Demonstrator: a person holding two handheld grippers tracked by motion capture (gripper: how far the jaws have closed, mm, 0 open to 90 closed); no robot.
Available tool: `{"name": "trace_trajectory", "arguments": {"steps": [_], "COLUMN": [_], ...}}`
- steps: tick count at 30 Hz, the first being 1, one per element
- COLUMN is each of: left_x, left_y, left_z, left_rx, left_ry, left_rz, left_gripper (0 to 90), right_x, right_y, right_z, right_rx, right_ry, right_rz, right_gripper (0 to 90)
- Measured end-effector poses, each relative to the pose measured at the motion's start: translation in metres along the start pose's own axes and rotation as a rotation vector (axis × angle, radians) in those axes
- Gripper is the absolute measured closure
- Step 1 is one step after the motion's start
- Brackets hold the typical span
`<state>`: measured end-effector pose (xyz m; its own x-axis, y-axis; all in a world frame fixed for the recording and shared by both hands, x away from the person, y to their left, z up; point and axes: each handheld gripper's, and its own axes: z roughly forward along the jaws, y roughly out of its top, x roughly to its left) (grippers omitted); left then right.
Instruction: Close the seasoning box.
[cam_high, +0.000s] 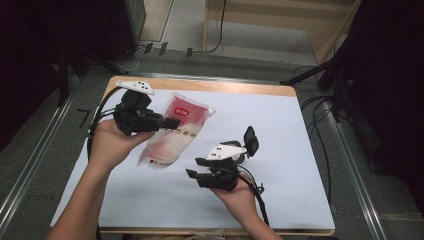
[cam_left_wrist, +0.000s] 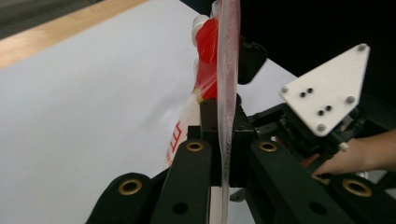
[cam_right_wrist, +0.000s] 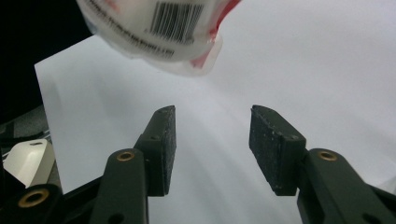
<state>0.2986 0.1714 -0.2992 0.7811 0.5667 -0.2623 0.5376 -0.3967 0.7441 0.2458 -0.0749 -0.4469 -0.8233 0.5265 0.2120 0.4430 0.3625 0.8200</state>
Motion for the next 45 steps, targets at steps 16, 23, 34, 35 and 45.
{"name": "trace_trajectory", "arguments": {"steps": [16, 23, 34, 35, 45], "left_x": [0.042, 0.057, 0.074, 0.075, 0.073], "left_y": [-0.012, -0.014, -0.026, -0.028, -0.039], "left_z": [0.022, 0.045, 0.068, 0.068, 0.057], "left_rx": [-0.052, -0.071, -0.037, -0.049, -0.042], "left_ry": [0.122, 0.129, 0.136, 0.133, 0.142], "left_rz": [-0.048, -0.054, -0.076, -0.075, -0.064], "left_gripper": [89.8, 89.7, 89.4, 89.3, 87.8], "right_x": [-0.002, -0.007, -0.016, -0.017, -0.022], "right_y": [-0.003, -0.004, -0.008, -0.008, -0.010], "right_z": [-0.009, -0.022, -0.039, -0.039, -0.048], "right_rx": [0.060, 0.060, 0.049, 0.049, 0.044], "right_ry": [0.057, 0.033, -0.001, 0.001, -0.015], "right_rz": [-0.014, -0.010, 0.015, 0.016, 0.025], "right_gripper": [49.5, 49.5, 49.9, 50.0, 51.0]}}
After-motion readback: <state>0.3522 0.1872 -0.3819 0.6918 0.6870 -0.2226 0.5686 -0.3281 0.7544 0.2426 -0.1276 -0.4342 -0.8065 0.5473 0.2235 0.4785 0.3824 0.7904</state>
